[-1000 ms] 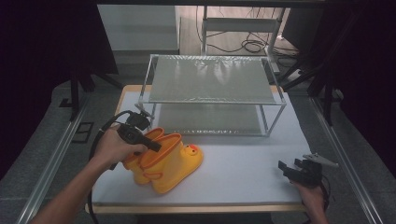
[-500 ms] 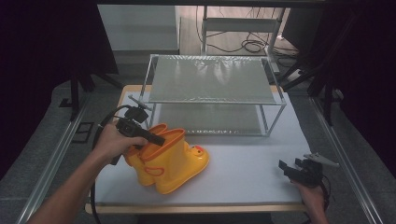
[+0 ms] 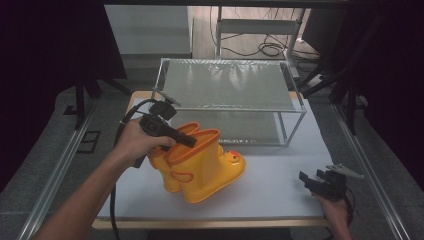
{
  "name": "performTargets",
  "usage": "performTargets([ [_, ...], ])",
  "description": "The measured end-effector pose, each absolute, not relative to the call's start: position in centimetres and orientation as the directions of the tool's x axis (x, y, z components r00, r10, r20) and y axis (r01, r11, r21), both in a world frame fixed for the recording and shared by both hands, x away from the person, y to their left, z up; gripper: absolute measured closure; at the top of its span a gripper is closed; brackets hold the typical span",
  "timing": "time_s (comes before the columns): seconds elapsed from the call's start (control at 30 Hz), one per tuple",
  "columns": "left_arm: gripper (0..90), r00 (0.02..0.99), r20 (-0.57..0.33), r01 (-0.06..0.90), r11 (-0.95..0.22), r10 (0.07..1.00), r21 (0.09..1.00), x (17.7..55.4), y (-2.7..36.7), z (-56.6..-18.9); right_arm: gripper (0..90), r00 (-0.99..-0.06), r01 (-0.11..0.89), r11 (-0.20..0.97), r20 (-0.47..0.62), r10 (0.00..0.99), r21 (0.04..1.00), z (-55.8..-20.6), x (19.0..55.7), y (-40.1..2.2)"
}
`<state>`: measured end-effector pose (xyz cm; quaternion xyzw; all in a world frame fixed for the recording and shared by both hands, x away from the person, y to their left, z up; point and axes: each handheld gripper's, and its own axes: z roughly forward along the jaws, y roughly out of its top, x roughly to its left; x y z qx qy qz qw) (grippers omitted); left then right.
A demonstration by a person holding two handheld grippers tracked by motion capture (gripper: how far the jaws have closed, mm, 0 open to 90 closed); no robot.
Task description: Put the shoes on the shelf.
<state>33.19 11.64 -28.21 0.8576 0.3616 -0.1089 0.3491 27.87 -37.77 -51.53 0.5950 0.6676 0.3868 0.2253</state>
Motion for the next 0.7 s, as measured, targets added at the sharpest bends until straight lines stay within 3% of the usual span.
performTargets([
  [0.7, 81.9, 0.781, -0.420, 0.624, -0.550, 0.462, 0.555, 34.5, 5.1, -24.4, 24.3, -0.186, 0.614, -0.019, 0.168, 0.968, 0.789, -51.3, 27.8, -38.0],
])
